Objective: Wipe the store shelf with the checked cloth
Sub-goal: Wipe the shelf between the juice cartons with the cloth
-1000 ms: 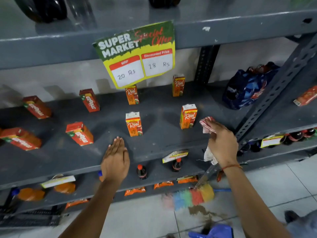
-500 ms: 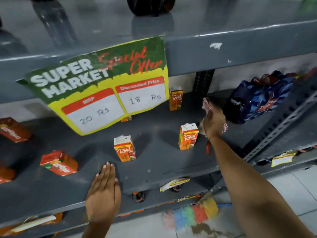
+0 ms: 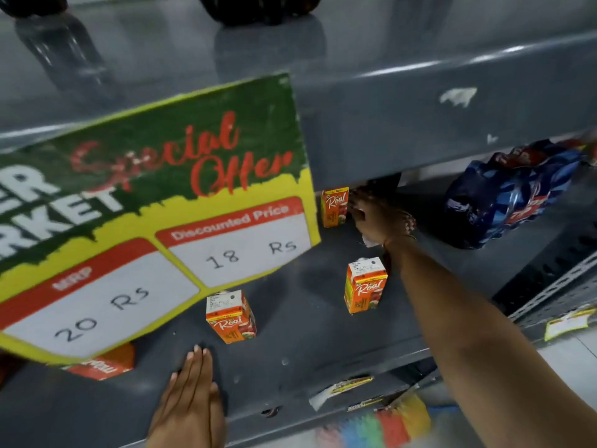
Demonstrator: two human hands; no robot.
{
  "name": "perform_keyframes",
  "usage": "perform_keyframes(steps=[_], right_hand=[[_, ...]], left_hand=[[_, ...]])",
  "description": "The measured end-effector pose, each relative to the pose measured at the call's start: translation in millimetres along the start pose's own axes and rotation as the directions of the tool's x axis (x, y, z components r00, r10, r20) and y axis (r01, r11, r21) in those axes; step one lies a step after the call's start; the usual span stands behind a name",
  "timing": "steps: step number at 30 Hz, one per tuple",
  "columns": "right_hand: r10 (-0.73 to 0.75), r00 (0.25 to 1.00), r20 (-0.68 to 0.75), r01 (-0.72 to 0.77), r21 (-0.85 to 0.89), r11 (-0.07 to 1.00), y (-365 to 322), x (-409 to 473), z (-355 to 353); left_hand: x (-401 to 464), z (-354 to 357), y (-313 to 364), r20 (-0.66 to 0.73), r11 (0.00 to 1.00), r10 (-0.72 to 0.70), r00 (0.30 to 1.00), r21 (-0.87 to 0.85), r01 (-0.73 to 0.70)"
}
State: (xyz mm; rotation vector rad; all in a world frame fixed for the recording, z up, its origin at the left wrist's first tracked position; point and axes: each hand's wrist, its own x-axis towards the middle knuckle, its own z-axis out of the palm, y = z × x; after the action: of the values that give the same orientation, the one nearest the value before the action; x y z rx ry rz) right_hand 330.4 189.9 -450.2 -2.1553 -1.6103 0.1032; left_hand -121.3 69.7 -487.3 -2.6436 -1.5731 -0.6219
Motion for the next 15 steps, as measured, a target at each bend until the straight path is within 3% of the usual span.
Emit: perform_keyframes(steps=[8,15], right_hand=[[-0.085,0.996,-0.035,0.085,-0.008,0.996,5,-60,-18],[-0.059,0.998,0.01,0.059,0.012,0.998,8,-113,-23]], left_hand=[[-2,-7,10,-0.071,0.997,-0.08,0.994,-0.022,0.079],[-6,-18,16,0.013,0.993,-0.114,0.993,0.043,0.113]])
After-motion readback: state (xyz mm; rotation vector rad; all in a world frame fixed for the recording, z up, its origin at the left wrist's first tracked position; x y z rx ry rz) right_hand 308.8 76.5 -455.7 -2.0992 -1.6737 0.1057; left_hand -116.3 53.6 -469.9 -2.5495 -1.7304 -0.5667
